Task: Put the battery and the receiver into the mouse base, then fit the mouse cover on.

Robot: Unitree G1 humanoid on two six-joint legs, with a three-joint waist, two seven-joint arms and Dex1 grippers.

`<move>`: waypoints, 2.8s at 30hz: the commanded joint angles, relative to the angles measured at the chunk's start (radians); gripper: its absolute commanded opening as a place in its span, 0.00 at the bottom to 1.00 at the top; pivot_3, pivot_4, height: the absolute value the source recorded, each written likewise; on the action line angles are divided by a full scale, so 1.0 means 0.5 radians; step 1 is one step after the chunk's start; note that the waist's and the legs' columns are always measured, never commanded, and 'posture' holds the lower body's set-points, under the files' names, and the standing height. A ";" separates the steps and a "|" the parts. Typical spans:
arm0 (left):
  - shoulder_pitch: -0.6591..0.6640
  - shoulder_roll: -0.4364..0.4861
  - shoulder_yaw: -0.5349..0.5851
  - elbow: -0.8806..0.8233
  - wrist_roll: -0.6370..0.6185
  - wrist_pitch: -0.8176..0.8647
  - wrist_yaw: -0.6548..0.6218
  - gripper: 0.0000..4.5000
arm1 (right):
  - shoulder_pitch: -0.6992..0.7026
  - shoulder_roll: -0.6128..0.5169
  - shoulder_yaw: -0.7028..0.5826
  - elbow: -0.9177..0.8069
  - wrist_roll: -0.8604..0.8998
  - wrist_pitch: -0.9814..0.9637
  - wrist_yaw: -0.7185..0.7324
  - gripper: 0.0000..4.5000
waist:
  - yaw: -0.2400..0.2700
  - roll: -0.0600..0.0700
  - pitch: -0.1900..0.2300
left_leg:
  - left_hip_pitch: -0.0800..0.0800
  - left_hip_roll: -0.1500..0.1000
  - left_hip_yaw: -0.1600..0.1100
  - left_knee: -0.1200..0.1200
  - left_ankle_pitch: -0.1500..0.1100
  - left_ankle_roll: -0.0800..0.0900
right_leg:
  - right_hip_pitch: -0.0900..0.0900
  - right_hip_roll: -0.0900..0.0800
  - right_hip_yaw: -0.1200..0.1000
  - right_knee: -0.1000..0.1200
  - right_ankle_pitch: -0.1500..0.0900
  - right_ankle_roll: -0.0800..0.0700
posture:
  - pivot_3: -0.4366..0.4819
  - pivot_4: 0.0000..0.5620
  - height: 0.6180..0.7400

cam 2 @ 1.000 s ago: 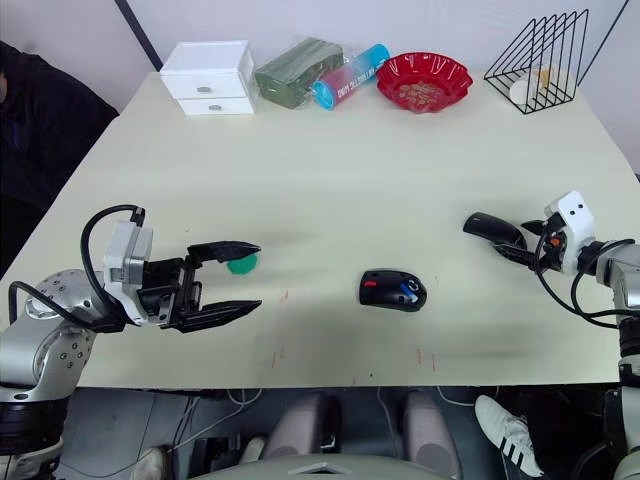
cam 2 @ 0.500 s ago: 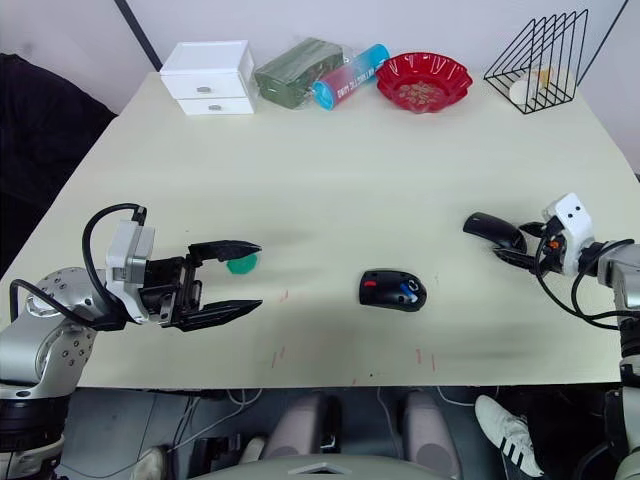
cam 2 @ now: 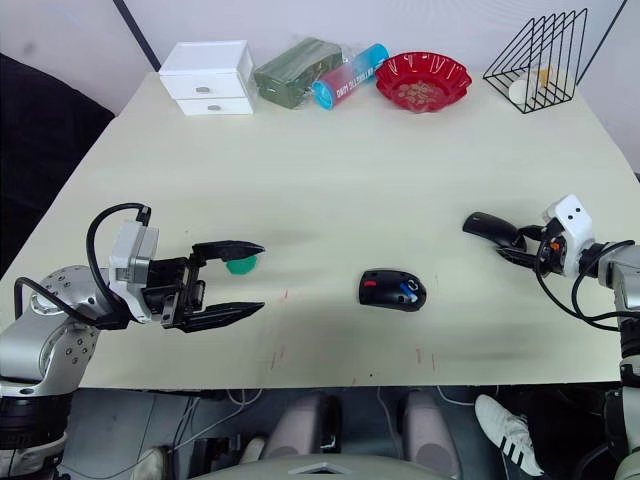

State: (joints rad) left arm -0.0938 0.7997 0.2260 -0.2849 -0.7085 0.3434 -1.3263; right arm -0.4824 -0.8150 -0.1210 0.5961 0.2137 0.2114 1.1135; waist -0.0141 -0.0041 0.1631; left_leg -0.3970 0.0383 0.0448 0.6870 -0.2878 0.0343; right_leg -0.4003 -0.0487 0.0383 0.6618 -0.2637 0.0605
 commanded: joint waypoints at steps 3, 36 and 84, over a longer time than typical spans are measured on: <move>-0.024 0.015 0.013 -0.006 0.002 -0.030 -0.007 1.00 | -0.006 -0.027 -0.040 -0.040 0.021 -0.046 0.007 0.64 | 0.000 0.000 0.000 | 0.000 0.000 0.001 0.000 0.000 0.000 | -0.001 0.000 0.001 0.000 0.000 0.000 | 0.48 0.27 1.00; -0.392 0.070 -0.178 0.340 0.163 -0.196 -0.387 1.00 | 0.238 -0.391 0.205 -1.919 0.373 0.750 0.183 0.64 | 0.005 -0.004 0.001 | -0.005 0.001 0.002 -0.001 0.000 0.000 | -0.007 0.001 0.003 0.001 0.000 0.001 | 0.48 0.27 1.00; -0.430 0.148 -0.197 0.402 0.192 -0.257 -0.483 1.00 | -0.037 -0.209 0.949 -2.259 0.096 1.356 -0.250 0.64 | 0.004 -0.014 0.005 | -0.007 0.001 0.002 -0.001 0.000 0.000 | -0.009 0.001 0.002 0.002 0.000 0.001 | 0.48 0.27 1.00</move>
State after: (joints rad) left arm -0.3091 0.8583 0.1074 -0.0569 -0.5926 0.2131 -1.5551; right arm -0.4868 -0.9157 0.3520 -0.5120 0.2711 0.8839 0.9921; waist -0.0122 -0.0110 0.1656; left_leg -0.4004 0.0388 0.0460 0.6867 -0.2879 0.0344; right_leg -0.4049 -0.0483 0.0395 0.6626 -0.2635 0.0608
